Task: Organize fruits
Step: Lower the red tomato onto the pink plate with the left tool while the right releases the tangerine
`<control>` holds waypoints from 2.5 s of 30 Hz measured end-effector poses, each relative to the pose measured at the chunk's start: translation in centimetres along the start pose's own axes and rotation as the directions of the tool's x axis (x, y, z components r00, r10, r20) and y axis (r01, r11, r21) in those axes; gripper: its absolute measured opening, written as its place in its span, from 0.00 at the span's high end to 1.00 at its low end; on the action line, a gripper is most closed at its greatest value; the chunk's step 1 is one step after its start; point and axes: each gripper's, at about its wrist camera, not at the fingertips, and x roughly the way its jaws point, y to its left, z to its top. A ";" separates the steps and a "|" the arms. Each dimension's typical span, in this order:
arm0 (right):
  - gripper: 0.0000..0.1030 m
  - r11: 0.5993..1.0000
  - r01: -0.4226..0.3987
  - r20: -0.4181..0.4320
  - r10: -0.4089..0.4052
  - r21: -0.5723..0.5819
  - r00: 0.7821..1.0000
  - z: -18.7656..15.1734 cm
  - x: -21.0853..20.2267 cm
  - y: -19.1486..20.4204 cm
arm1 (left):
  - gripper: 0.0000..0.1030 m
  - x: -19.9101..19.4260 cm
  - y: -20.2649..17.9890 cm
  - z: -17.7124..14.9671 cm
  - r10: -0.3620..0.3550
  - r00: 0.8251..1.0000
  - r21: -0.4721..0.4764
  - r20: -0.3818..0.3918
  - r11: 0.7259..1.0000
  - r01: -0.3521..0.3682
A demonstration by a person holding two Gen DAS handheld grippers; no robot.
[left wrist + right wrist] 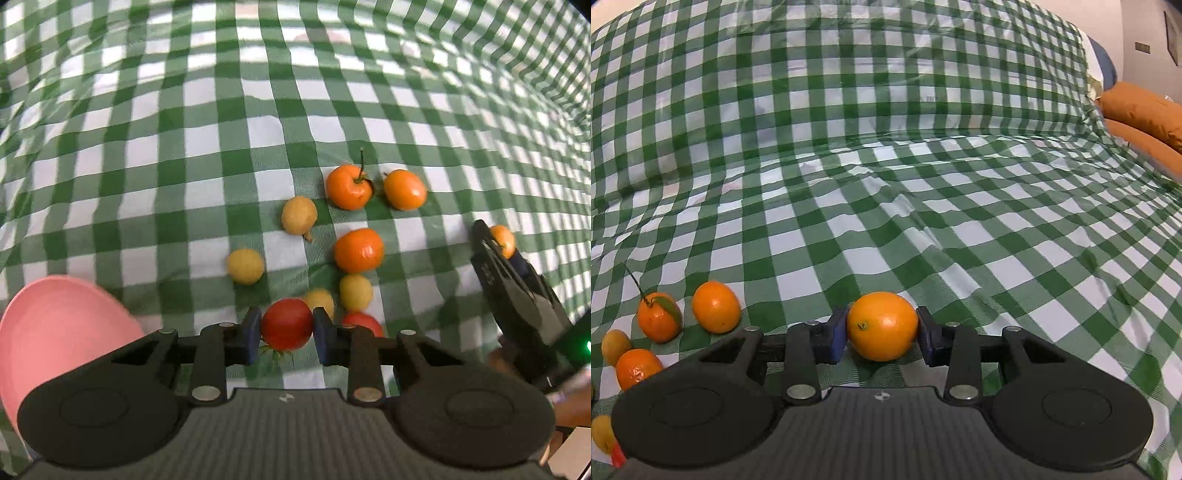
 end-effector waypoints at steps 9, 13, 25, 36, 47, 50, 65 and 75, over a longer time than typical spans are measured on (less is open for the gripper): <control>0.62 0.994 0.033 0.101 -0.023 -0.105 0.995 0.2 -7.7 1.9 | 0.68 -5.3 6.3 -5.8 0.012 1.000 -0.089 0.026 0.996 -0.010; 0.61 0.988 -0.105 0.040 0.110 -0.114 0.993 -0.8 -12.9 3.5 | 0.68 -7.5 9.6 -8.1 0.036 0.998 -0.126 0.050 0.992 -0.029; 0.61 0.854 -0.409 -0.140 0.384 -0.321 0.913 -6.1 -27.7 11.7 | 0.68 -13.6 13.2 -19.1 0.081 0.991 -0.155 0.103 0.986 -0.064; 0.61 0.789 -0.437 -0.089 0.445 -0.431 0.891 -6.7 -34.3 13.7 | 0.68 -16.9 15.4 -24.1 0.068 0.982 -0.214 0.175 0.976 -0.029; 0.61 0.789 -0.433 -0.127 0.423 -0.436 0.897 -6.9 -33.5 14.2 | 0.68 -16.5 16.2 -23.0 0.076 0.984 -0.224 0.161 0.974 -0.039; 0.61 0.789 -0.425 -0.128 0.413 -0.443 0.902 -6.8 -33.0 14.5 | 0.68 -16.0 16.5 -22.2 0.084 0.986 -0.234 0.146 0.971 -0.048; 0.61 0.773 -0.433 -0.146 0.415 -0.465 0.898 -5.9 -29.1 18.6 | 0.68 -14.7 18.3 -16.6 0.090 0.977 -0.256 0.196 0.966 -0.038; 0.61 0.758 -0.443 -0.206 0.394 -0.479 0.896 -6.6 -25.0 21.8 | 0.68 -10.4 19.7 -13.3 0.123 0.979 -0.248 0.162 0.965 -0.081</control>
